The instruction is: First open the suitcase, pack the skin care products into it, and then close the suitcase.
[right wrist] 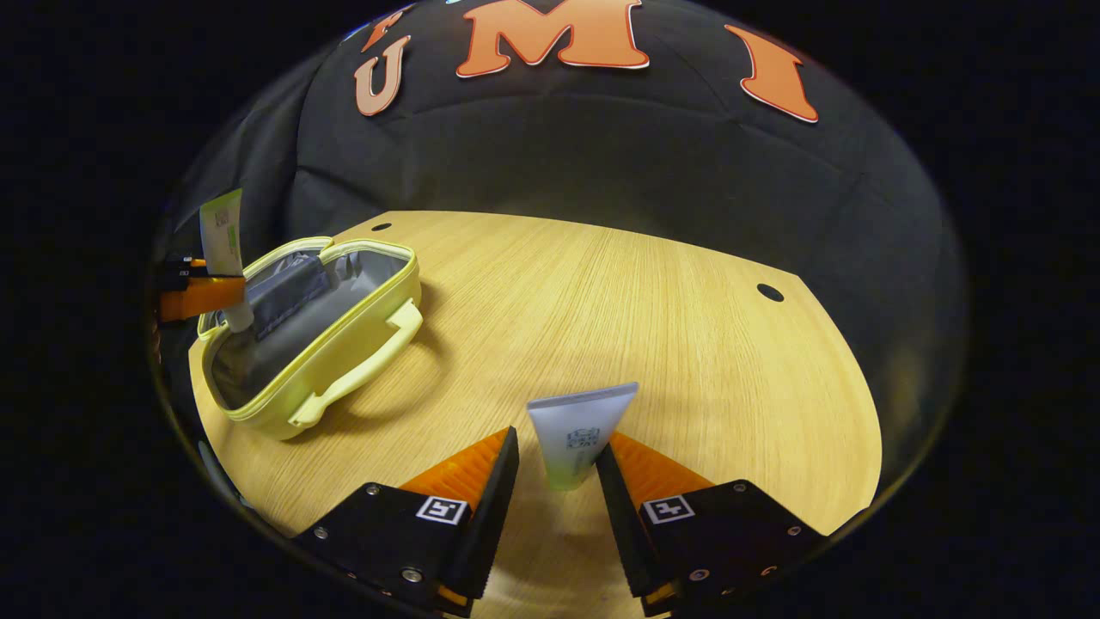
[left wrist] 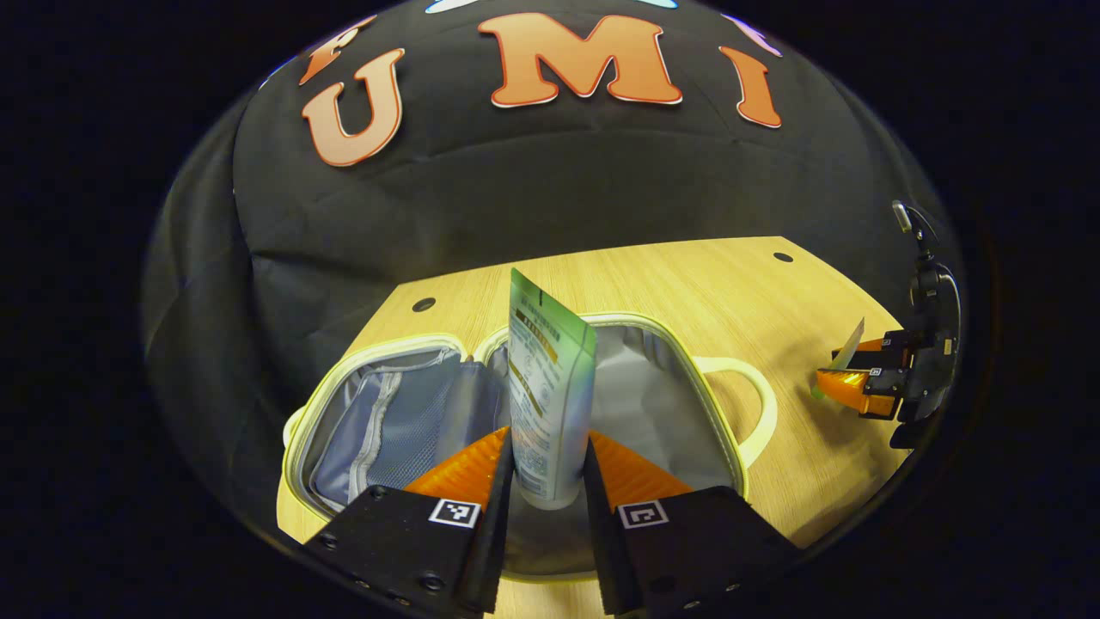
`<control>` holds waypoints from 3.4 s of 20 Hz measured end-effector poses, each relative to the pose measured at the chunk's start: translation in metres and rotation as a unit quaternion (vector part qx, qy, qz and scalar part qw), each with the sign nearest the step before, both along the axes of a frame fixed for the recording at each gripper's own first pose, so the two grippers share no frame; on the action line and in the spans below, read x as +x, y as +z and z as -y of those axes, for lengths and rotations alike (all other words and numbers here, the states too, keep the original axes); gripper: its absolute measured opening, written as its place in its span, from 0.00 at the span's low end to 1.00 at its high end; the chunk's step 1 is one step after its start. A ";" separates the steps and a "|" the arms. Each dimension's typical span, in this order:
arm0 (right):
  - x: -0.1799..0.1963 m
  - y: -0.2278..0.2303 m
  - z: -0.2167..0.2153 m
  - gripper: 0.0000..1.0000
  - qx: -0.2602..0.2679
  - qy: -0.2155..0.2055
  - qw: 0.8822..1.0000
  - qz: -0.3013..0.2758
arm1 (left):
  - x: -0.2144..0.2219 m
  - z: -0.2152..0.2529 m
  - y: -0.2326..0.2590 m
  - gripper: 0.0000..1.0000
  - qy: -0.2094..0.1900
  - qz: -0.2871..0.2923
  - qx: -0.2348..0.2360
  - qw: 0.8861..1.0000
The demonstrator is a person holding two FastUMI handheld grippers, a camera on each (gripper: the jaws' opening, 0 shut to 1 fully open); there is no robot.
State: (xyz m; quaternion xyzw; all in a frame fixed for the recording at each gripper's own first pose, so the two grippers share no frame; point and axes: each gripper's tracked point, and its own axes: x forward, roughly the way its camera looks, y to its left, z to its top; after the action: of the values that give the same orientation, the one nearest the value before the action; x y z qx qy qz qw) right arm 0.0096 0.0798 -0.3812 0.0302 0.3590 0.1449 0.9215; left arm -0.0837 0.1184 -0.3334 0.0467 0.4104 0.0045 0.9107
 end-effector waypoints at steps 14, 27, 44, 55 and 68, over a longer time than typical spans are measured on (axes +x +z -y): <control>-0.005 0.065 -0.013 0.34 0.008 -0.003 1.000 0.016 | -0.028 -0.009 -0.045 0.43 -0.042 -0.129 -0.047 0.990; 0.001 0.151 -0.098 0.34 0.050 0.040 0.997 0.046 | -0.004 -0.031 -0.070 0.26 -0.014 -0.194 -0.031 0.980; -0.004 0.082 -0.219 0.34 0.043 0.118 0.988 -0.092 | 0.009 -0.148 0.039 0.95 0.099 0.038 -0.109 0.988; 0.008 0.029 -0.240 0.29 0.016 0.078 0.977 -0.196 | -0.031 -0.310 0.012 0.98 0.227 0.028 -0.079 0.970; 0.035 0.093 -0.204 0.78 0.040 0.004 0.995 -0.093 | -0.032 -0.376 -0.070 0.98 0.332 -0.030 -0.200 0.921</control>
State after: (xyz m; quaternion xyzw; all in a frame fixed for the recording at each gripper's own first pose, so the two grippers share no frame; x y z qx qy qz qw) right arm 0.0449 0.2834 -0.2880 0.0791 0.4372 0.1600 0.8815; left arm -0.1153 0.4948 -0.4032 -0.2751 0.4219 0.2229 0.8346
